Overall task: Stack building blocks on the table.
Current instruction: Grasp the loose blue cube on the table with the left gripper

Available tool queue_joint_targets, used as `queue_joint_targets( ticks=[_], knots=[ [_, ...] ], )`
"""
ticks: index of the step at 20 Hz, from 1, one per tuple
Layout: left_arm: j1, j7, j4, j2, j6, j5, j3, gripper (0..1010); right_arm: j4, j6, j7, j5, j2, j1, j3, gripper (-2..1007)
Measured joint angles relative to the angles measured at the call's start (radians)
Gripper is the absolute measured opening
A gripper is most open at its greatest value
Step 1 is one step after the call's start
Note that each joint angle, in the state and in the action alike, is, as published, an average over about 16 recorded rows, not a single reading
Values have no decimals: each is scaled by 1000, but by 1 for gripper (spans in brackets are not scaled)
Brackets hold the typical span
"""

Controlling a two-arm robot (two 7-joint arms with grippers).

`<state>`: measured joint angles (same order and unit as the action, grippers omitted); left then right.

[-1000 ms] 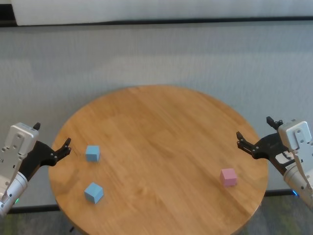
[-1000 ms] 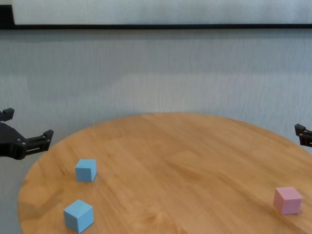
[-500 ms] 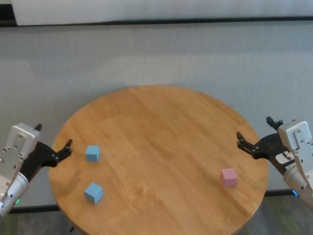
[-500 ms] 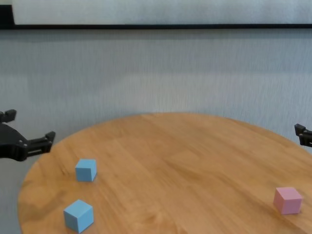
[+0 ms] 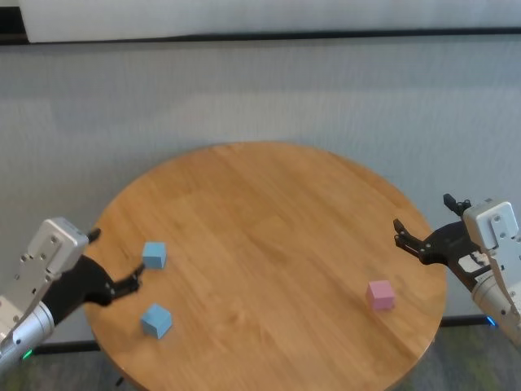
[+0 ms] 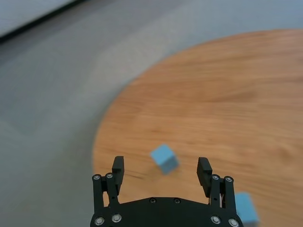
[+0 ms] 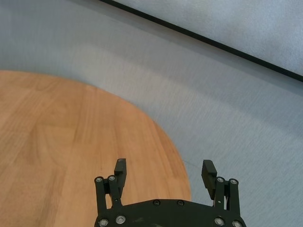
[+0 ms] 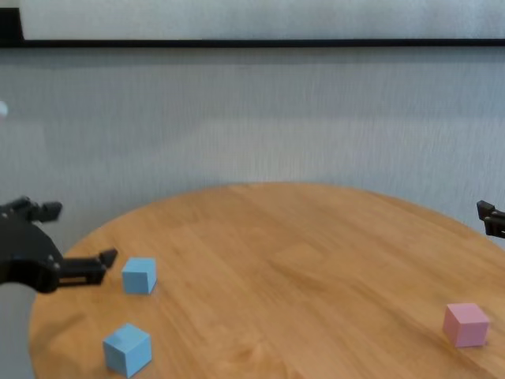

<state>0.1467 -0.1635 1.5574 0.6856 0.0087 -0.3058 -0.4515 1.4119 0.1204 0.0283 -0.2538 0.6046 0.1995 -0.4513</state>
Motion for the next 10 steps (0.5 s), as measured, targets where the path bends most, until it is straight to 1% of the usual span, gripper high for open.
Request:
queue_joint_targets(
  ticks=[5,7,10],
  knots=[
    [-24,-104,59,33,79,-74,9,1000,0,0,0,0,0,0,0,1005],
    [-32,-140,76,41,110,-106,14,1000,0,0,0,0,0,0,0,1005],
    [-41,-182,90,45,150,-146,20,1000,0,0,0,0,0,0,0,1005]
  ],
)
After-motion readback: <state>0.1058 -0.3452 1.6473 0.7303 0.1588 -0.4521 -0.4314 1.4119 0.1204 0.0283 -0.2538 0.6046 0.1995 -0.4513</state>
